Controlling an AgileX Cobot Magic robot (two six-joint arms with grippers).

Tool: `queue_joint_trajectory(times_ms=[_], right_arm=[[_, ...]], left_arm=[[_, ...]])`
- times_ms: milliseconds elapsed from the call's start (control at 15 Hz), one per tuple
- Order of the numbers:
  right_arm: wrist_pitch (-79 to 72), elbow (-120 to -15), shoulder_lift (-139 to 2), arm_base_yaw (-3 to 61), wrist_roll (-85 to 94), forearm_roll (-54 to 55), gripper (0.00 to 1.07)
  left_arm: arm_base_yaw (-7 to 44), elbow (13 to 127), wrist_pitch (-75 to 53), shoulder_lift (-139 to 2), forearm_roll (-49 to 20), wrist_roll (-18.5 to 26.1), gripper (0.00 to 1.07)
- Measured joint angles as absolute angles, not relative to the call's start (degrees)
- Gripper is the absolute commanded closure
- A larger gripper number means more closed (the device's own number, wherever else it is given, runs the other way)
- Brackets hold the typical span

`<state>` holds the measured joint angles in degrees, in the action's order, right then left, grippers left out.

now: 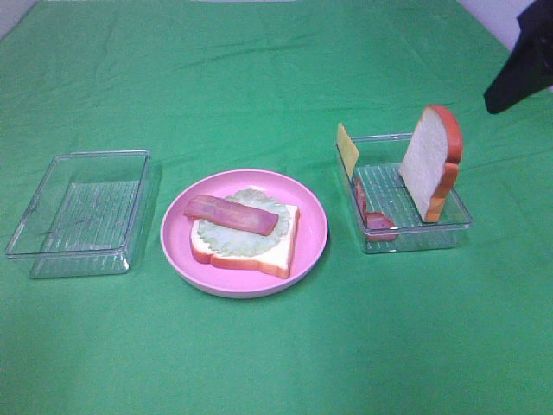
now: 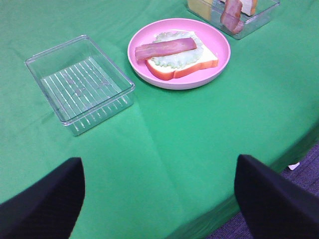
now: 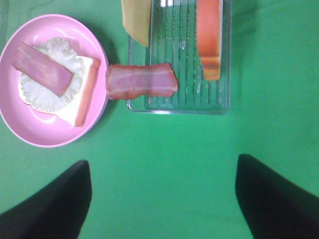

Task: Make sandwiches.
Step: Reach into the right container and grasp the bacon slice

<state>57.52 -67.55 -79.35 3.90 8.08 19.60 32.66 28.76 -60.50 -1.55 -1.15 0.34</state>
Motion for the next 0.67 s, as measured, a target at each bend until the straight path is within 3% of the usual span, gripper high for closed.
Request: queue_joint_trajectory(times_ms=[467, 667], right_arm=[[65.55, -87.03, -102.56, 19.88, 2.46, 16.27, 0.33], [67.78, -90.93, -109.38, 21.89, 0.0, 14.55, 0.38]], left_arm=[[32.66, 28.76, -60.45, -1.55, -1.15, 0.34, 0.29], [32.66, 28.76, -60.45, -1.55, -1.15, 0.34, 0.29]])
